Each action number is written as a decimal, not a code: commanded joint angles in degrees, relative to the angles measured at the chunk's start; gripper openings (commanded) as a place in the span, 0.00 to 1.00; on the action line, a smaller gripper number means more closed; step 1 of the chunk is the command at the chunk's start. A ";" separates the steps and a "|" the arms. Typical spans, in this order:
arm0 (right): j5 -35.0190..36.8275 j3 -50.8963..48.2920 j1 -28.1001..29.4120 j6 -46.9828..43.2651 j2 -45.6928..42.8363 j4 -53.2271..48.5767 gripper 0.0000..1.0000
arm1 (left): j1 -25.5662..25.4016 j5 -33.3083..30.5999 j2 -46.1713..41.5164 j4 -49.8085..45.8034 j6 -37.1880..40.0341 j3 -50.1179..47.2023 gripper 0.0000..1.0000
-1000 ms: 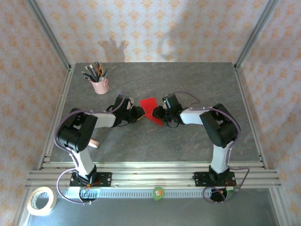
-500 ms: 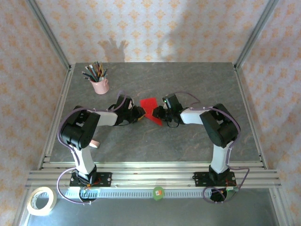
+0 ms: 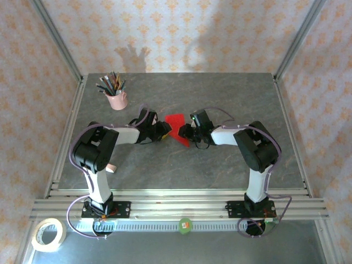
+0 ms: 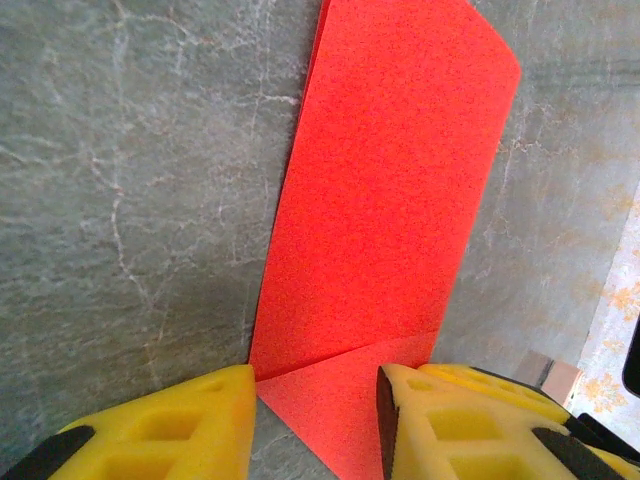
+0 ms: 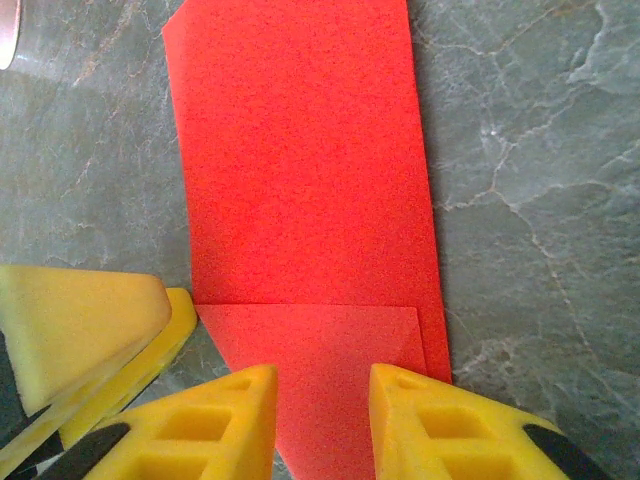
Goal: Fold a paper plane with a square sheet of paper (pick it up from the middle)
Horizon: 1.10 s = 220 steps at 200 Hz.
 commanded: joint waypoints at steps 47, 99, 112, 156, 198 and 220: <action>1.16 -1.52 -0.47 0.01 2.04 -2.82 0.29 | -0.58 -3.49 -0.94 -2.85 -1.00 0.27 0.36; 1.16 -1.52 -0.48 0.00 2.27 -2.79 0.29 | -0.61 -5.71 -1.89 -5.08 -1.39 0.19 0.33; 1.15 -1.52 -0.48 0.07 2.22 -2.76 0.29 | -0.74 -6.22 -2.31 -5.34 -1.79 0.20 0.33; 0.98 -1.53 -0.47 -0.01 2.49 -2.58 0.29 | -1.09 -3.19 -2.62 -4.50 -1.76 1.37 0.33; 0.93 -1.68 -0.44 0.01 2.86 -2.52 0.28 | -1.12 -2.05 -0.10 -4.44 -1.86 2.35 0.33; 0.91 -1.72 -0.46 -0.08 3.00 -2.58 0.28 | -1.13 -1.58 0.16 -4.35 -1.62 2.98 0.32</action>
